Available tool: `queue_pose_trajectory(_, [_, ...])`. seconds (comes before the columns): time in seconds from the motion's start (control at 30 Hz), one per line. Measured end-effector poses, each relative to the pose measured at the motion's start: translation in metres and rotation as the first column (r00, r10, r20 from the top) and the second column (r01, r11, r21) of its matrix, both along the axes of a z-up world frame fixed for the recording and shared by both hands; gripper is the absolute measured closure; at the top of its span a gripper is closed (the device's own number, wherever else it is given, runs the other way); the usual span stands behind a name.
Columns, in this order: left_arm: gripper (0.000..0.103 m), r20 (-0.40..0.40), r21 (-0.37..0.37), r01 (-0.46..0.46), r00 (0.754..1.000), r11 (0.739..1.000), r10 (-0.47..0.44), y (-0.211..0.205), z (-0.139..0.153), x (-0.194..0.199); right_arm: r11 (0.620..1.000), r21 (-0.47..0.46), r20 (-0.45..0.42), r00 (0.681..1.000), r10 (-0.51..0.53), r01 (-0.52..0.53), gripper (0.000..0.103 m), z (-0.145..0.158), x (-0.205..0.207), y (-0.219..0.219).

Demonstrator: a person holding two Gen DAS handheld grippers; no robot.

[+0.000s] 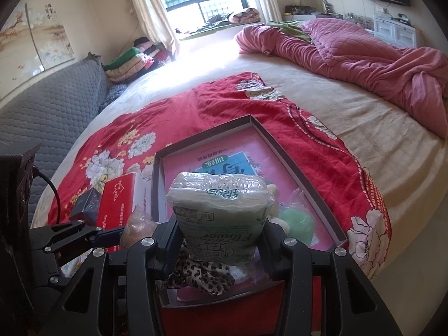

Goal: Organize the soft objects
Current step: 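Carry the plastic bag and the tissue pack over the pink book tray with both tools, then open the left tool to drop the plastic bag while the right tool releases the tissue pack into the tray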

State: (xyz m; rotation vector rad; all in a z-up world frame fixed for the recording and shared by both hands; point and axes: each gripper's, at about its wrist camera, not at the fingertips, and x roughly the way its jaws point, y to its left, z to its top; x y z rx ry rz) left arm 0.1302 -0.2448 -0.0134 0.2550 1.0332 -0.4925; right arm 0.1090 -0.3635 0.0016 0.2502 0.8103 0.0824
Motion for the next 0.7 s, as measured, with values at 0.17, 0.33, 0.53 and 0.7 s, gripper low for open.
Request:
queue_pose_trajectory(0.17, [0.055,-0.004,0.045,0.039,0.999,0.998,-0.038,-0.009,-0.005,0.003,1.0,-0.012,-0.03,1.0,0.006,-0.006,0.054,-0.009,0.01,-0.001])
queue_pose_trajectory(0.33, [0.055,-0.059,0.084,0.096,0.994,0.992,-0.091,-0.019,-0.009,0.012,0.999,-0.048,-0.053,0.998,0.022,-0.025,0.054,-0.015,0.018,0.001])
queue_pose_trajectory(0.53, [0.055,-0.119,0.081,0.121,0.987,0.989,-0.111,-0.025,-0.016,0.015,0.998,-0.051,-0.074,0.997,0.039,-0.042,0.053,-0.022,0.024,0.001])
queue_pose_trajectory(0.7, [0.055,-0.148,0.083,0.104,0.985,0.991,-0.091,-0.026,-0.024,0.017,0.998,-0.037,-0.077,0.996,0.043,-0.046,0.053,-0.028,0.026,-0.001])
